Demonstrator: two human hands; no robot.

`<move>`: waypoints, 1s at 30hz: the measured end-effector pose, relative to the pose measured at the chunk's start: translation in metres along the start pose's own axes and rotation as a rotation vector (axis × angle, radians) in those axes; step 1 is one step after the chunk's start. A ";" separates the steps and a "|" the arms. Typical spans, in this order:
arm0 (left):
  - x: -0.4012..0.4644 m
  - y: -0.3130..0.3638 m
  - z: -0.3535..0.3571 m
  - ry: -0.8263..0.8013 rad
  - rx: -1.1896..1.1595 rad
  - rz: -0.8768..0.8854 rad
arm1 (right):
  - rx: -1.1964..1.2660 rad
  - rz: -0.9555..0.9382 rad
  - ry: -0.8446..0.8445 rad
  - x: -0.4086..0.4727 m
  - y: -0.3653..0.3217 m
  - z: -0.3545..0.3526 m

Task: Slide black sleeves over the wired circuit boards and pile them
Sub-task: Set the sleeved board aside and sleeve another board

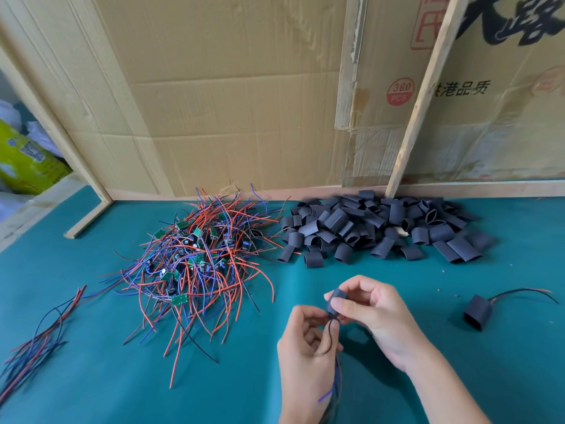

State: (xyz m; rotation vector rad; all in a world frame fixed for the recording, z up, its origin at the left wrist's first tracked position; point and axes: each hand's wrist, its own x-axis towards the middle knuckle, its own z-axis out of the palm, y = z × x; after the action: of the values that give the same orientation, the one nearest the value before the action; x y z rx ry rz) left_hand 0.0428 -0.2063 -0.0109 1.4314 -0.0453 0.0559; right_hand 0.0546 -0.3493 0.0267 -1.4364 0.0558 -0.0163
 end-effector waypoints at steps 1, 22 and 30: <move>0.001 -0.001 0.001 0.009 0.009 0.002 | 0.017 0.005 0.006 0.001 0.001 0.001; -0.002 0.004 0.000 0.137 0.004 -0.055 | -0.469 0.141 -0.206 -0.006 -0.008 0.006; -0.008 0.017 -0.003 -0.029 0.133 -0.033 | 0.245 0.272 -0.087 -0.003 -0.011 -0.029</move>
State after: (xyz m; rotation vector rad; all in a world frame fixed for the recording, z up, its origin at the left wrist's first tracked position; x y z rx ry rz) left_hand 0.0332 -0.2013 0.0054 1.5658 -0.0428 0.0115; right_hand 0.0505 -0.3793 0.0343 -1.1737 0.1716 0.2547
